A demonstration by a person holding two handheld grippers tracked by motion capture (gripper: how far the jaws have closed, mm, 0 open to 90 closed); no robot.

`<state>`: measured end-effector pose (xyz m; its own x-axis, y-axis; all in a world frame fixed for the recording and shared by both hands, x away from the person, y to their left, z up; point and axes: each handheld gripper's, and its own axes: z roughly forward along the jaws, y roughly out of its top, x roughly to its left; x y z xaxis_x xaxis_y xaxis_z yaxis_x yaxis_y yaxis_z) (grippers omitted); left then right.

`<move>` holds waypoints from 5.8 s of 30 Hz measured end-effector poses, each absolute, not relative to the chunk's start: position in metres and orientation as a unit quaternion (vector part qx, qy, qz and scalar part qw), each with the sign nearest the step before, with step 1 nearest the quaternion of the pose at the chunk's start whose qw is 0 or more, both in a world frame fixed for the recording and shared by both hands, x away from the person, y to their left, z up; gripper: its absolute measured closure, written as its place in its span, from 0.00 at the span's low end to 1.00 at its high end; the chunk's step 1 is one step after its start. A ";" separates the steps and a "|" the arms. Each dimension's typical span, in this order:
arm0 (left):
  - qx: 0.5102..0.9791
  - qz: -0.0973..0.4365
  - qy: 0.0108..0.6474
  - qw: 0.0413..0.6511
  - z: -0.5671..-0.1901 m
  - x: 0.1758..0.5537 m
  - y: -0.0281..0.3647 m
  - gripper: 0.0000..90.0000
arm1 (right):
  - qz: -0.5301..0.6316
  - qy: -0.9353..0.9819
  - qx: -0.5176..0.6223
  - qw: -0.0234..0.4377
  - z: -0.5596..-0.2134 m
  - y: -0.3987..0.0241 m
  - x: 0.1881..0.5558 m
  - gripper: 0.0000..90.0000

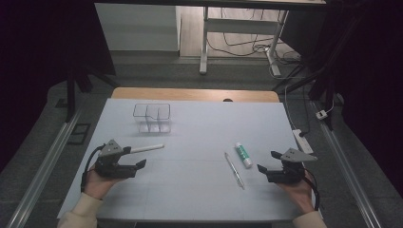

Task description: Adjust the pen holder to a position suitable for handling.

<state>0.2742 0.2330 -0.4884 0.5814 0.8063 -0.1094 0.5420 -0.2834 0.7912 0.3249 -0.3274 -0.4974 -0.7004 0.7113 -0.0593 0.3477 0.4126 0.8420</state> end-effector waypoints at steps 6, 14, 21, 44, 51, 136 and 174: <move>0.786 0.153 0.432 0.415 -0.485 0.286 0.235 0.22 | 0.435 0.814 0.325 0.207 -0.499 -0.326 0.325 0.21; 0.785 0.150 0.437 0.412 -0.483 0.304 0.236 0.25 | 0.430 0.817 0.324 0.205 -0.500 -0.324 0.326 0.21; 0.778 0.150 0.455 0.407 -0.479 0.321 0.247 0.28 | 0.429 0.818 0.324 0.205 -0.501 -0.323 0.326 0.22; 0.760 0.154 0.502 0.383 -0.487 0.367 0.284 0.63 | 0.422 0.821 0.324 0.206 -0.502 -0.321 0.326 0.22; 0.759 0.158 0.510 0.373 -0.488 0.379 0.291 0.83 | 0.420 0.822 0.324 0.206 -0.503 -0.321 0.327 0.22; 0.783 0.122 0.492 0.362 -0.505 0.454 0.242 0.99 | 0.411 0.829 0.320 0.203 -0.505 -0.319 0.327 0.23; 0.801 0.110 0.466 0.359 -0.505 0.472 0.187 0.99 | 0.419 0.824 0.324 0.201 -0.505 -0.318 0.327 0.23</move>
